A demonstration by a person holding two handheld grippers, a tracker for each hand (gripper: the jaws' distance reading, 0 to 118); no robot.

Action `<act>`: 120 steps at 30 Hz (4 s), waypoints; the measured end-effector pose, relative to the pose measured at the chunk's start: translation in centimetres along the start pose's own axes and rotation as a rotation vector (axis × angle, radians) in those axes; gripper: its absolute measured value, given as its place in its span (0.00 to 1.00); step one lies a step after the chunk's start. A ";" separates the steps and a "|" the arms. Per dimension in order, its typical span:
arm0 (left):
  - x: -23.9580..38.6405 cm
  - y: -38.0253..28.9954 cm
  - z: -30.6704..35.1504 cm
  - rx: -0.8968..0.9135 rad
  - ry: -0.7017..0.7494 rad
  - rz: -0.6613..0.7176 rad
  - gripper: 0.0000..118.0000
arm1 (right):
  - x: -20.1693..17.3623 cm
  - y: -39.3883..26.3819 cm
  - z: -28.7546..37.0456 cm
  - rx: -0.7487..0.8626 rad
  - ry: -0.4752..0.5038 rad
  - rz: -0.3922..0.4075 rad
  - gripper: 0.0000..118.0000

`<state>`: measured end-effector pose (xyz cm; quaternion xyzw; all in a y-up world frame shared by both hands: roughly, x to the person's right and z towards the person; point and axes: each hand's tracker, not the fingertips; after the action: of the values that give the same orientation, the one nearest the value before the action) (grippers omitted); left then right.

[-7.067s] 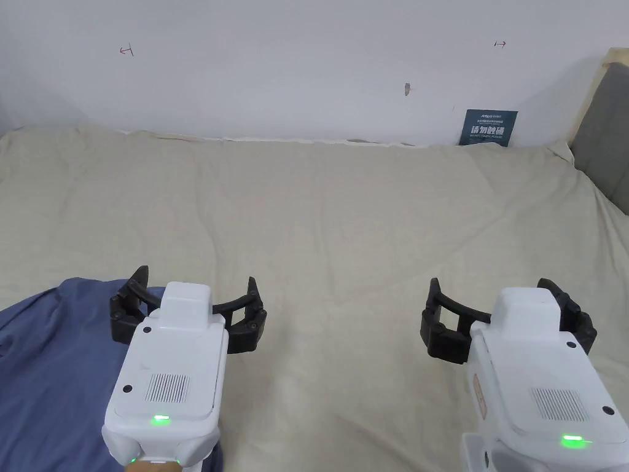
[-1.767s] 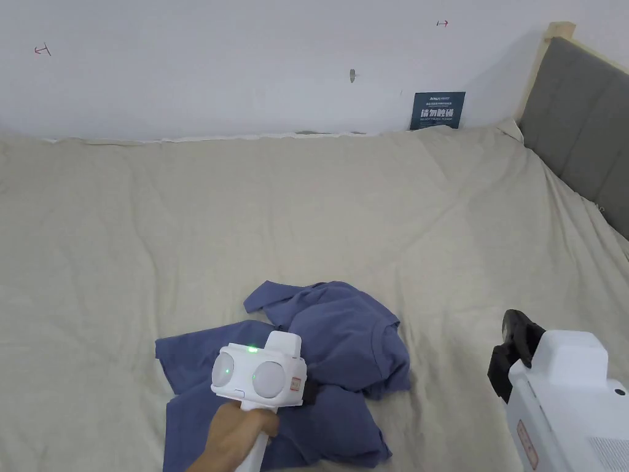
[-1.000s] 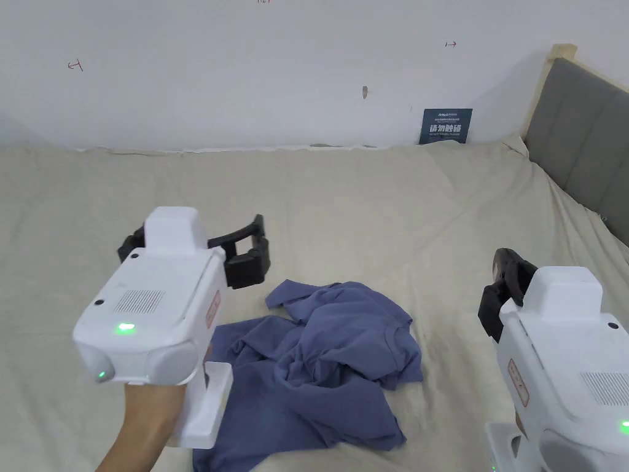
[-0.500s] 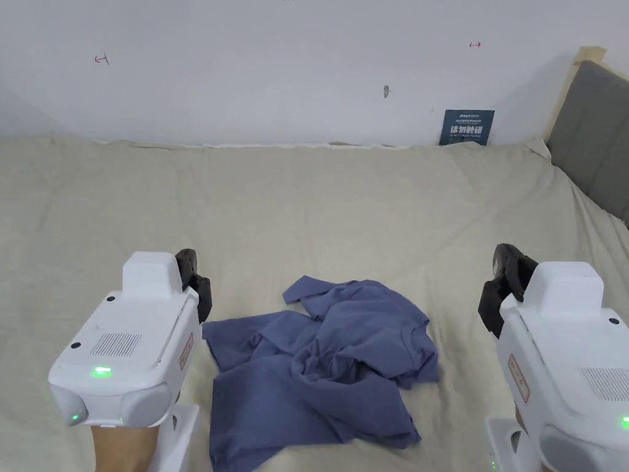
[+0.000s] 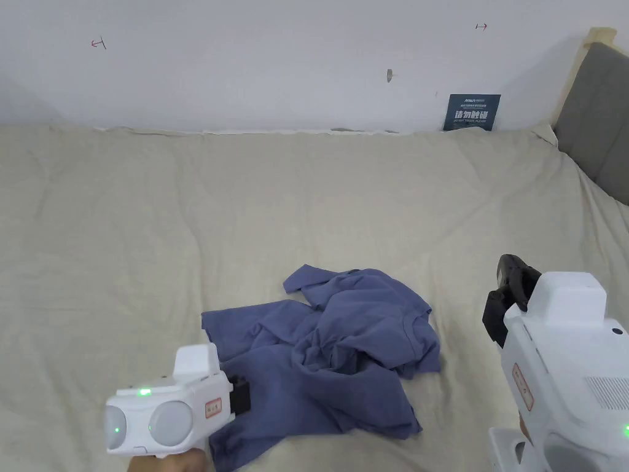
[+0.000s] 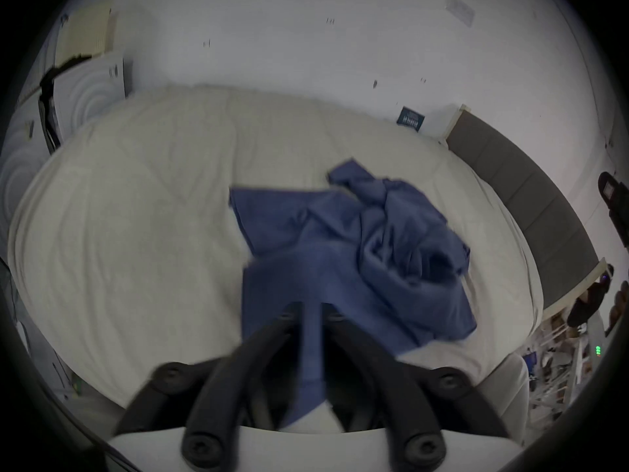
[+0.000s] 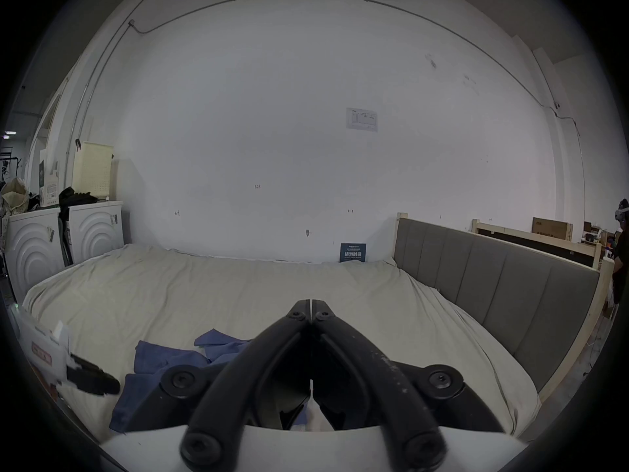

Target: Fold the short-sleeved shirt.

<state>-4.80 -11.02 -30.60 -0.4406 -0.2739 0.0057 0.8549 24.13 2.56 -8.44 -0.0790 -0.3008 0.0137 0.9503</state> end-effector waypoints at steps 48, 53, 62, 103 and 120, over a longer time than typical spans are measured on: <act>-3.0 1.8 -1.0 0.093 -0.108 0.052 0.02 | -5.7 -13.8 -31.0 -0.817 0.174 0.108 0.03; -3.5 4.4 2.0 0.197 -0.143 0.100 0.02 | -3.6 -7.4 -26.5 -0.635 0.159 0.107 0.03; -5.7 17.5 9.9 0.474 -0.006 0.007 0.02 | 1.6 8.3 -20.2 -0.328 0.133 0.046 0.03; -16.0 25.9 -2.4 0.387 0.304 0.095 0.02 | 1.8 2.1 -31.9 -0.399 0.025 -0.066 0.03; -19.0 2.8 0.9 0.137 0.317 0.221 0.02 | 6.7 -14.2 -15.4 -0.645 -0.011 -0.251 0.03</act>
<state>-20.76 -13.40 -41.13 -0.4043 -0.0848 0.0489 0.9094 38.15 -13.19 -14.74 -0.3376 -0.3021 -0.1987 0.8691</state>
